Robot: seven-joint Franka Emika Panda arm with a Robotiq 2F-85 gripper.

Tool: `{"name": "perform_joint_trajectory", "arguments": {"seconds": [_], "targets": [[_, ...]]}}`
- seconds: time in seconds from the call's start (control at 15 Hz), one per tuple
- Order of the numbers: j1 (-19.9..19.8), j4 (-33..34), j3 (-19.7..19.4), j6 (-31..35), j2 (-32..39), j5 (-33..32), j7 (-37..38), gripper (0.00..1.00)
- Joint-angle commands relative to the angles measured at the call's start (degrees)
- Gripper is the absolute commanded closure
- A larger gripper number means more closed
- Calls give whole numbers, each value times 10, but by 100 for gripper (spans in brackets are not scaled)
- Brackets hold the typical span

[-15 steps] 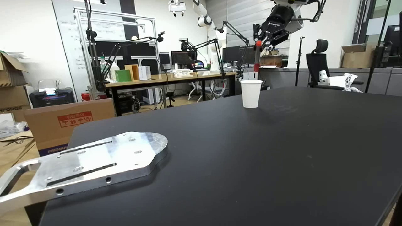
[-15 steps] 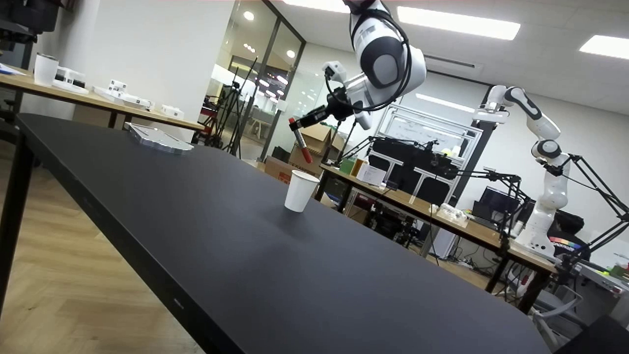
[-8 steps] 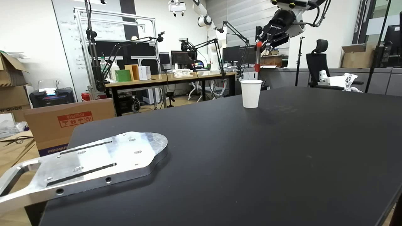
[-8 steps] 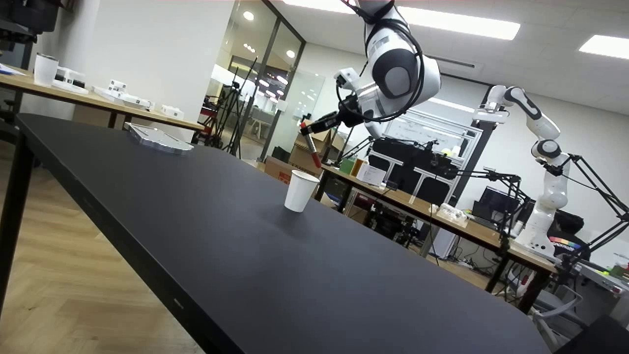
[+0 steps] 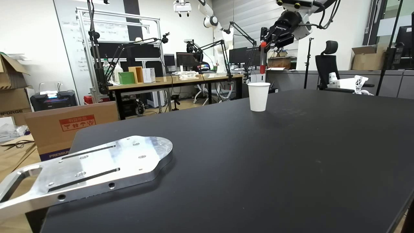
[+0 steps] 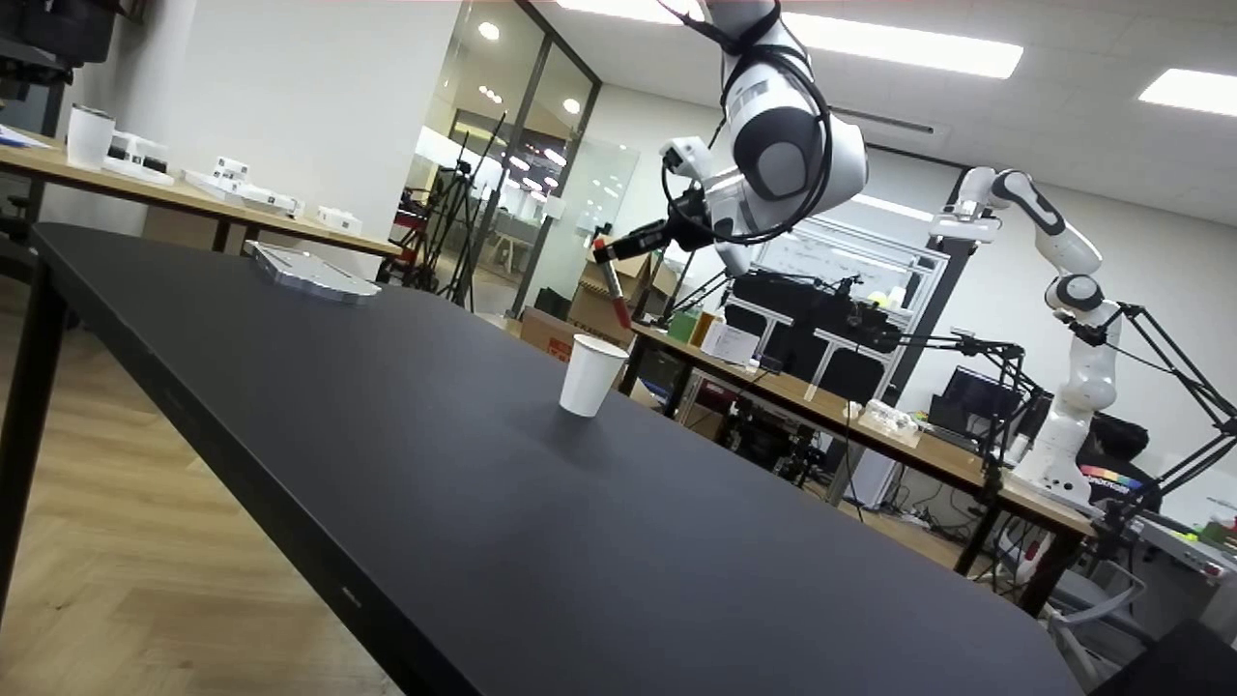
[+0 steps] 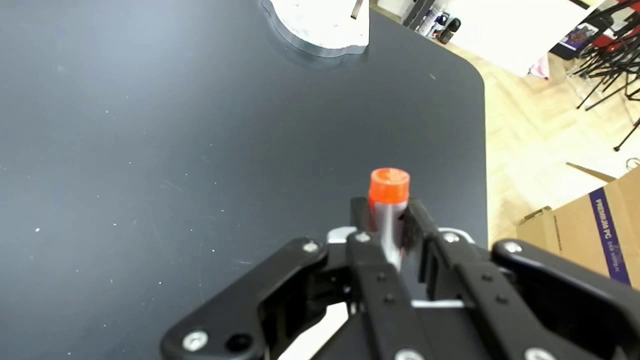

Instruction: Put the marker in the cup

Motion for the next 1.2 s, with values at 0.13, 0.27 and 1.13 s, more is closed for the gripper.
{"name": "perform_joint_trajectory", "arguments": {"seconds": [0.13, 0.27, 1.13], "targets": [[-3, 10, 4, -5, 5, -3, 8, 80], [-3, 11, 4, -6, 6, -3, 9, 80], [-8, 22, 13, -15, 20, 5, 9, 95]]}}
